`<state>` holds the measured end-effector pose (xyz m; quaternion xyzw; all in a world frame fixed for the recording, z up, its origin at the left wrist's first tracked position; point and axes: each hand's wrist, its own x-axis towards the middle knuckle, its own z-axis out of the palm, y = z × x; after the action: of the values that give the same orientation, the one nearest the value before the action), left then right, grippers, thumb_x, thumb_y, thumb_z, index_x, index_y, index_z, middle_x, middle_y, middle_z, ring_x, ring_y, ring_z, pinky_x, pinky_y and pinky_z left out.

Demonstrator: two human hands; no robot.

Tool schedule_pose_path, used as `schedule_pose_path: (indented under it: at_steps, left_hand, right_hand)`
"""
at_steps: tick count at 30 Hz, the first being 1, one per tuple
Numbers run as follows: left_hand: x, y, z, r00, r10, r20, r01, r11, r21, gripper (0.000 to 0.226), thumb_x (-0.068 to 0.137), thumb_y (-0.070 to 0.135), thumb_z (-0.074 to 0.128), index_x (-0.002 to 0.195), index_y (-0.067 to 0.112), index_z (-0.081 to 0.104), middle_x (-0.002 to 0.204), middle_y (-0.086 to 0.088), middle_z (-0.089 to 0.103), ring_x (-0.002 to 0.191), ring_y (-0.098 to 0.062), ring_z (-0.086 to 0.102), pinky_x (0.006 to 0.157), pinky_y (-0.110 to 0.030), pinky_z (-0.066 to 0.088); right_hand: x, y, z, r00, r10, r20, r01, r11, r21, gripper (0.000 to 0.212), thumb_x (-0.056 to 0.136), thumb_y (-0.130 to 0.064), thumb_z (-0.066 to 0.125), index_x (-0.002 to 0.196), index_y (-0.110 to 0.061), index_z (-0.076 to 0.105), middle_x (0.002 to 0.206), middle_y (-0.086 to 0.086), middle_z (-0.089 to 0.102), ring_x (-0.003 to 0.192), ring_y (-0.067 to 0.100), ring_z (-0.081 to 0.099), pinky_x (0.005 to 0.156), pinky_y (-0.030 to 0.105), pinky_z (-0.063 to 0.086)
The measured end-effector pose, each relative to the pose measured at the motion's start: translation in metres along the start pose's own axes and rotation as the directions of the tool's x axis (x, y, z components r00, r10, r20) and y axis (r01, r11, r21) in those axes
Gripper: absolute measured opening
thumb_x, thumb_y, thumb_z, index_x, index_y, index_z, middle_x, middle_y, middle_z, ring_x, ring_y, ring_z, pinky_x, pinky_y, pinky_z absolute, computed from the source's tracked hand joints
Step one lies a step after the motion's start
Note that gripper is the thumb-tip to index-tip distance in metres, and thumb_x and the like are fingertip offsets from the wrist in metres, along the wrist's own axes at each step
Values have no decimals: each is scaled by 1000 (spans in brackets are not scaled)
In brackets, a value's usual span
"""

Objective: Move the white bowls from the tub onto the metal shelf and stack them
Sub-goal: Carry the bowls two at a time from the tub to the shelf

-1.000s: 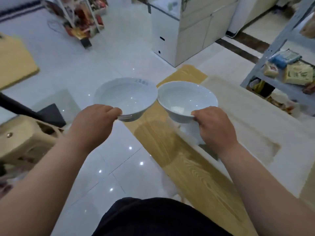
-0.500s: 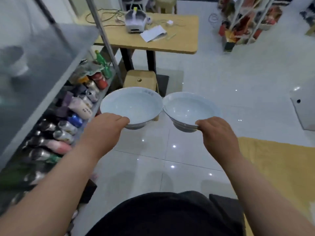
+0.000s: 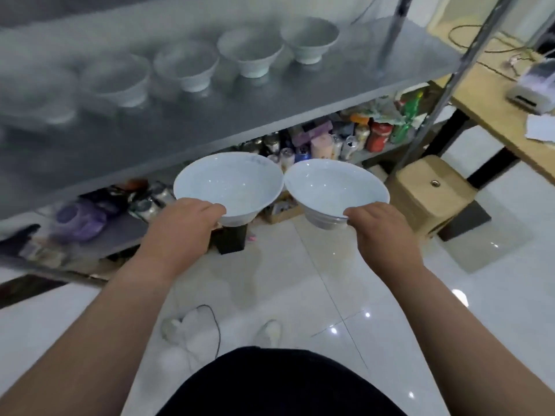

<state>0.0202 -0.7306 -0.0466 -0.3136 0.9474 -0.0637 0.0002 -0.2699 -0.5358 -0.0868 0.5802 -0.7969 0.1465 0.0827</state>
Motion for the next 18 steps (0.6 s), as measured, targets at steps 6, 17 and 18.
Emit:
schedule_pose_path:
  at_steps: [6, 17, 18]
  left_hand:
    - [-91, -28, -2, 945, -328, -6, 328, 945, -4, 27, 69, 5, 67, 89, 22, 61, 78, 1, 65, 76, -27, 58, 56, -30, 38]
    - [-226, -110, 3, 768, -627, -134, 627, 778, -43, 33, 69, -6, 68, 92, 18, 70, 76, -1, 67, 69, -27, 61, 54, -30, 49]
    - [-234, -125, 3, 760, -634, -139, 635, 771, -42, 34, 67, -7, 69, 91, 18, 70, 74, 0, 66, 67, -27, 60, 52, -29, 47]
  right_hand:
    - [49, -62, 35, 954, -297, -45, 300, 941, 154, 35, 69, 7, 68, 97, -13, 71, 79, 7, 67, 80, 34, 61, 68, 37, 45]
    - [101, -239, 57, 775, -626, -83, 628, 751, 202, 40, 60, 9, 72, 96, -10, 71, 81, 8, 69, 79, 33, 62, 71, 37, 50]
    - [106, -258, 58, 771, -630, -87, 634, 749, 194, 41, 60, 9, 73, 96, -10, 72, 81, 8, 69, 78, 33, 63, 71, 37, 50]
